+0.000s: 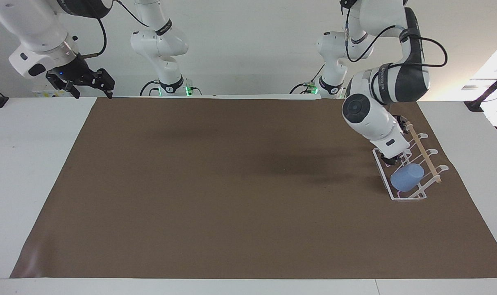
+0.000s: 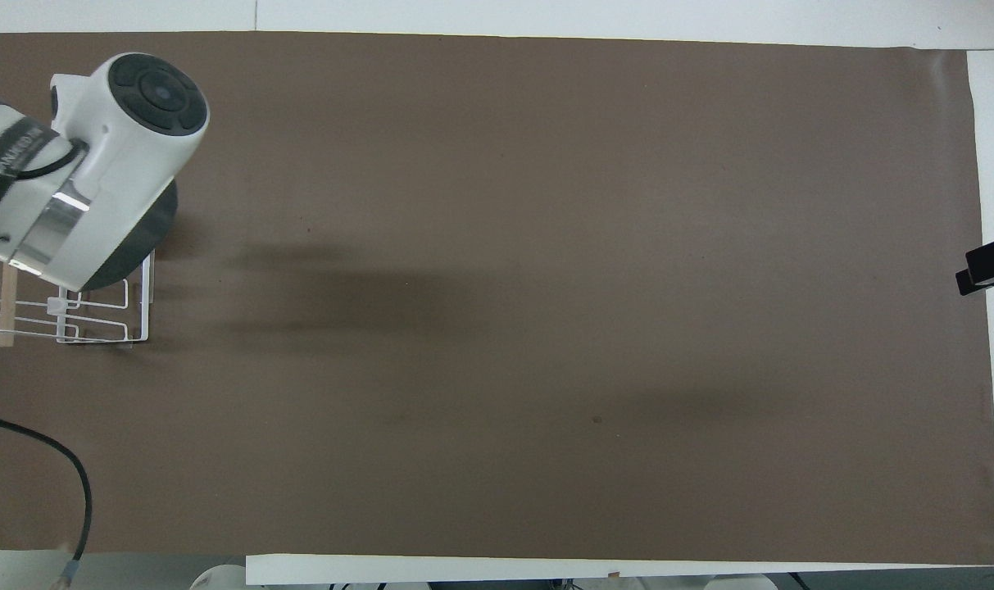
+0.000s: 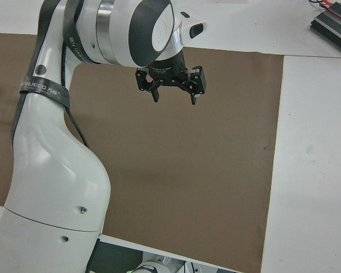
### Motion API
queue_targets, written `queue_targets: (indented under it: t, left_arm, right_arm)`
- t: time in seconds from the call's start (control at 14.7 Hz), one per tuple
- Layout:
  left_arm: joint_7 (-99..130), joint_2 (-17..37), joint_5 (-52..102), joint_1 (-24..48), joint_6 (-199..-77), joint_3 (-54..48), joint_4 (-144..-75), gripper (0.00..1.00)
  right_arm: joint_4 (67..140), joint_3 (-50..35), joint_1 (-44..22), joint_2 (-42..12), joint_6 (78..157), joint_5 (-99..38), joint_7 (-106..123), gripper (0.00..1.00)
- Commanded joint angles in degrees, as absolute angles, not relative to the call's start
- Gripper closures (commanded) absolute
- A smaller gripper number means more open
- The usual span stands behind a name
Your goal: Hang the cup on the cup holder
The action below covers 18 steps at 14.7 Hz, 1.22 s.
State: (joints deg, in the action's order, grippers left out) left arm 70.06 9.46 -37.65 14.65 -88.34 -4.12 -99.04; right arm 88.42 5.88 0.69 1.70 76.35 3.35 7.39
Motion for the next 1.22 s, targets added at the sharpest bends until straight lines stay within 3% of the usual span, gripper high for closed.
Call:
queue_targets:
  t: [0.0,0.34,0.68,1.15]
  left_arm:
    - [55.9,4.1,-27.9,11.4,-90.4,-4.0,-101.1,0.0]
    - [26.8,-2.1,-14.8,5.4,-88.5,-3.4,-101.2,0.0]
    - [2.8,-1.4,-3.0,-3.6,-88.4,-6.0,-93.7,0.0]
    - [-3.3,0.8,-0.5,-0.1,-78.9,-7.3,-87.5,0.0]
  right_arm:
    - [89.2,5.5,1.1,2.5,75.9,3.3,7.3,0.01]
    - [89.2,5.5,1.1,2.5,75.9,3.3,7.3,0.01]
    - [89.2,5.5,1.1,2.5,75.9,3.3,7.3,0.01]
    - [89.2,5.5,1.1,2.5,75.9,3.3,7.3,0.01]
